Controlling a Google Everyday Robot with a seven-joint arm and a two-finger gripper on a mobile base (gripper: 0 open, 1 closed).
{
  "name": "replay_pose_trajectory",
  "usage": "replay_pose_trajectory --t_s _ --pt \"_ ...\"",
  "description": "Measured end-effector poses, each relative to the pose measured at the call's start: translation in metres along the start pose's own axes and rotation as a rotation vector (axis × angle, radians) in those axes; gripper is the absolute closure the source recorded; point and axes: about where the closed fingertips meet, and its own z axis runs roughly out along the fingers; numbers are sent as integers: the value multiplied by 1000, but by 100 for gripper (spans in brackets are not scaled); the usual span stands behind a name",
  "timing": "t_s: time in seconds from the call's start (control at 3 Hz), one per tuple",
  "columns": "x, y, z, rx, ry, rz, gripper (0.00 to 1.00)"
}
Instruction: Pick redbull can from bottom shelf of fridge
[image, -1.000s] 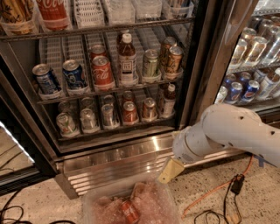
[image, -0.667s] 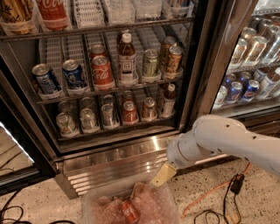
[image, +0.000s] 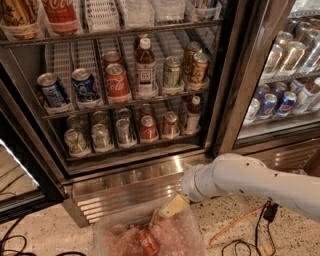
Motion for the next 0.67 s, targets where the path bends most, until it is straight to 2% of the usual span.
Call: replay_pose_trajectory --t_s 0.33,0.67 --pt "-10 -11 0 44 -31 -3 0" --pt "-10 -11 1 43 -32 -3 0"
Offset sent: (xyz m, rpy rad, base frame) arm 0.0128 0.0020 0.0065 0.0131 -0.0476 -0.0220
